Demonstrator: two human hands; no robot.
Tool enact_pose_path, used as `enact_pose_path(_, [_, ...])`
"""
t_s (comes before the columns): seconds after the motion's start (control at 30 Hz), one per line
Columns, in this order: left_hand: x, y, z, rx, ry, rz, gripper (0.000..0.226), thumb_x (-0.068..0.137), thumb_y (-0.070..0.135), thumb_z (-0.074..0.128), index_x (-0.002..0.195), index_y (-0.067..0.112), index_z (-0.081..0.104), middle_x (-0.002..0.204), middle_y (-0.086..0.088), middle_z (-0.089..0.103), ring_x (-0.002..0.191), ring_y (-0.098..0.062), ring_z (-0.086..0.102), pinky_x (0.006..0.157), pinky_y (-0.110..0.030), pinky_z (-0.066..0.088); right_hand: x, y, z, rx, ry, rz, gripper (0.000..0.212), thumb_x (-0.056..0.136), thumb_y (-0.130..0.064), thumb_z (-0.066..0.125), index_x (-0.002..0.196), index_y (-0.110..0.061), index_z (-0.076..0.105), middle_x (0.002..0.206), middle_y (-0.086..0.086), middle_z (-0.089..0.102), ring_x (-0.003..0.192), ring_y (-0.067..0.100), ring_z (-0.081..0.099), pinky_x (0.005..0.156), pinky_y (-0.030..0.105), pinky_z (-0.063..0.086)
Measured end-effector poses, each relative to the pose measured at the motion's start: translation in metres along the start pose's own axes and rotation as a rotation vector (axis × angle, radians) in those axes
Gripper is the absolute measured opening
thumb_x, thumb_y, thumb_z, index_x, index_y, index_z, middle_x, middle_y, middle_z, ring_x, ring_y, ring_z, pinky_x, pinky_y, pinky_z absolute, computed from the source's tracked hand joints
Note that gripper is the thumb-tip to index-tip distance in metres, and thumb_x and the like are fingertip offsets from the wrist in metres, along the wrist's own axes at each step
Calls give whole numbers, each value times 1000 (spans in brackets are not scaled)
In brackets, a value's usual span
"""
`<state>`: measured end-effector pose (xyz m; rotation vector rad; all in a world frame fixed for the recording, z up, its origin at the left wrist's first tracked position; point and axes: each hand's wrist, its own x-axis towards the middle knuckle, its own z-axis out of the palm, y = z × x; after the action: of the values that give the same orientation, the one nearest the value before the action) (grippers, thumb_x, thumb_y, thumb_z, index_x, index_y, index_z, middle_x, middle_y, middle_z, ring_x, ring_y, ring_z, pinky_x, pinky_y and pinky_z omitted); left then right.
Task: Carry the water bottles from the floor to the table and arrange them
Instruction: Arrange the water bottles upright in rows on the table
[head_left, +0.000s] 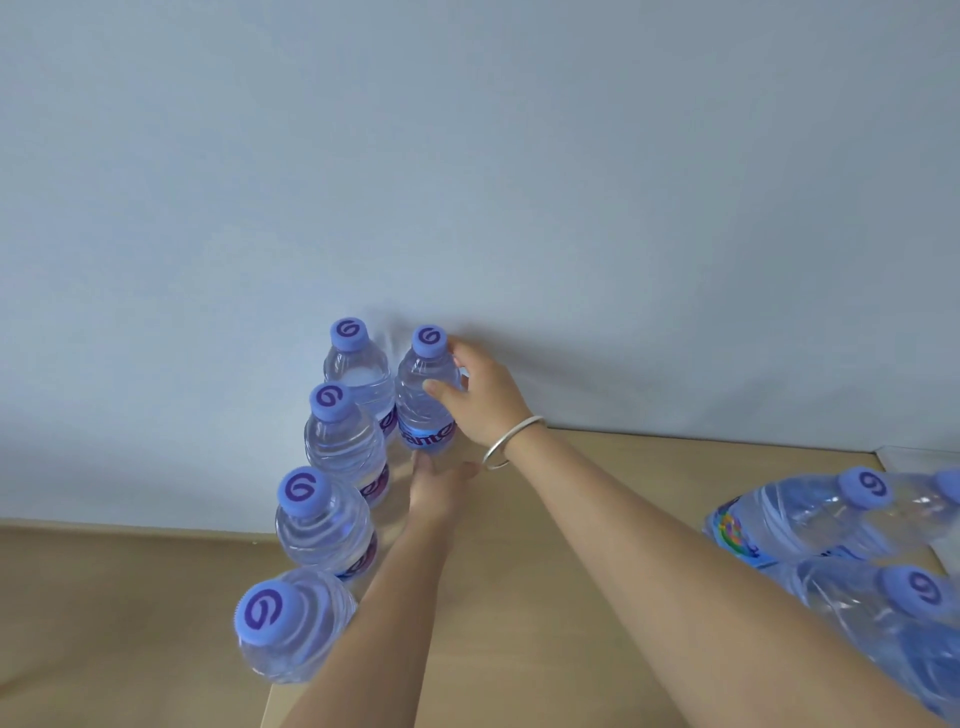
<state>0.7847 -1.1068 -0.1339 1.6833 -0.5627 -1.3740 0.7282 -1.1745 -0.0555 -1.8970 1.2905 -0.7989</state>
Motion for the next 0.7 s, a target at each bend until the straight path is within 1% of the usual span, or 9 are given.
enact_pose_path(0.07, [1, 0, -1, 4, -8, -7, 63, 86, 11, 58, 141, 7, 28, 141, -16, 43, 128, -31, 41, 105, -45, 37, 1, 0, -1, -3, -18, 11, 44, 85, -11, 62, 127, -11, 52, 127, 8, 58, 117, 24, 52, 93, 24, 37])
enact_pose_path(0.2, [3, -2, -3, 14, -23, -16, 68, 84, 12, 61, 144, 9, 26, 142, -13, 43, 128, -30, 42, 106, -44, 37, 0, -3, -6, -31, -70, 38, 46, 86, -11, 60, 130, -11, 49, 131, 8, 54, 120, 25, 50, 95, 24, 36])
enact_pose_path(0.3, [-1, -5, -1, 50, -5, 12, 74, 84, 13, 62, 146, 11, 22, 142, -11, 42, 126, -28, 43, 100, -37, 38, -9, -8, -14, -114, -106, 36, 54, 86, -9, 60, 136, -8, 41, 140, 10, 46, 128, 25, 42, 100, 22, 28])
enact_pose_path(0.37, [-11, -10, 3, 133, -5, 67, 76, 84, 11, 61, 147, 9, 19, 145, -12, 37, 130, -28, 39, 102, -36, 35, -30, -9, -25, -139, -78, 38, 59, 85, -10, 61, 139, -5, 36, 143, 14, 39, 132, 26, 36, 105, 22, 22])
enact_pose_path(0.43, [-27, -20, 10, 198, -57, 132, 74, 83, 8, 60, 146, 7, 21, 149, -13, 32, 135, -25, 33, 105, -35, 33, -60, -5, -46, -162, 53, 44, 55, 83, -10, 64, 134, 0, 42, 136, 18, 44, 128, 29, 39, 105, 23, 22])
enact_pose_path(0.53, [-52, -38, 18, 195, -146, 125, 71, 84, 5, 60, 145, 12, 26, 148, -8, 34, 132, -21, 37, 97, -29, 33, -112, 10, -101, -282, 430, 124, 44, 80, -5, 66, 121, 4, 54, 124, 21, 53, 121, 35, 45, 103, 26, 24])
enact_pose_path(0.6, [-66, -48, 24, 209, -193, 116, 67, 84, 3, 59, 143, 12, 30, 146, -8, 38, 129, -22, 41, 95, -28, 34, -143, 24, -143, -391, 665, 263, 42, 80, -5, 66, 119, 4, 55, 123, 22, 53, 121, 38, 44, 104, 33, 25])
enact_pose_path(0.63, [-74, -52, 27, 226, -218, 114, 66, 84, 1, 59, 142, 11, 31, 144, -10, 40, 127, -22, 43, 94, -28, 35, -154, 30, -161, -443, 738, 357, 43, 80, -6, 65, 120, 3, 54, 125, 23, 51, 123, 38, 41, 105, 36, 23])
enact_pose_path(0.7, [-90, -58, 34, 271, -278, 99, 64, 83, 0, 60, 141, 9, 33, 140, -12, 43, 121, -22, 46, 93, -28, 37, -169, 43, -188, -552, 770, 563, 46, 81, -8, 60, 124, 2, 49, 126, 24, 47, 123, 39, 39, 102, 35, 19])
